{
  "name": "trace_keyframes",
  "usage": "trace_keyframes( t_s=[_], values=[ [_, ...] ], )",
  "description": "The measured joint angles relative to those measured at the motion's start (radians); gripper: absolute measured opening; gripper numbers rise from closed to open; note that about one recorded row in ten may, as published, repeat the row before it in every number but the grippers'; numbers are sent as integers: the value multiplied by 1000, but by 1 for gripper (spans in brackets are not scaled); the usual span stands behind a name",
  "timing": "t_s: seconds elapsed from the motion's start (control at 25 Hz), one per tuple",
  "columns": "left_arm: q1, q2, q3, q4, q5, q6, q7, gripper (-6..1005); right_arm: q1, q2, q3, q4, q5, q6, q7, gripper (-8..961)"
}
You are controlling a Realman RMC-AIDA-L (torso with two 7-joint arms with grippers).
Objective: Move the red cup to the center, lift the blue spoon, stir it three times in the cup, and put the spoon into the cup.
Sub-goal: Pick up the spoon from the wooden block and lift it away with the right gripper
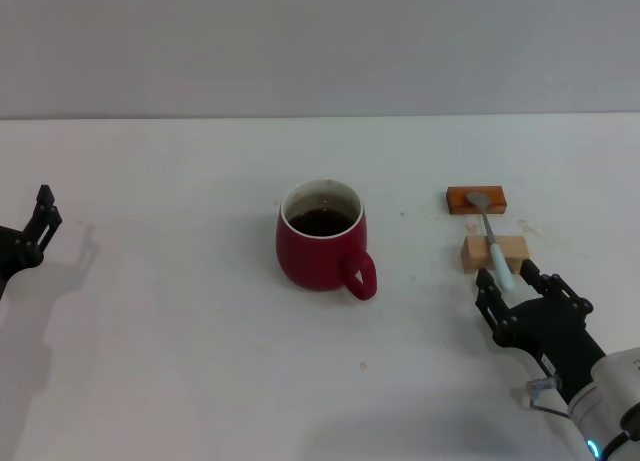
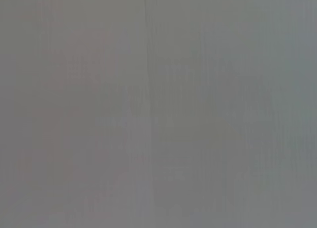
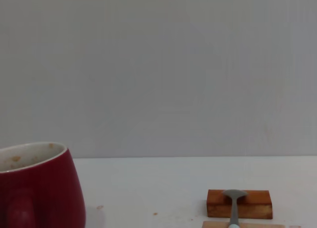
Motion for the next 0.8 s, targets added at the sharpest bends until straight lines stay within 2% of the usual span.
trace_keyframes(
  t_s=[0.08, 0.76, 0.8],
  values=[
    [1, 0, 0, 0, 0, 0, 0, 858, 0, 1, -1, 1, -1, 0, 0, 558],
    [4, 0, 0, 0, 0, 0, 0, 857, 4, 3, -1, 4, 2, 1, 1, 558],
    [3, 0, 0, 0, 0, -1, 0, 857, 4, 2, -1, 5, 1, 1, 1, 537]
  ],
)
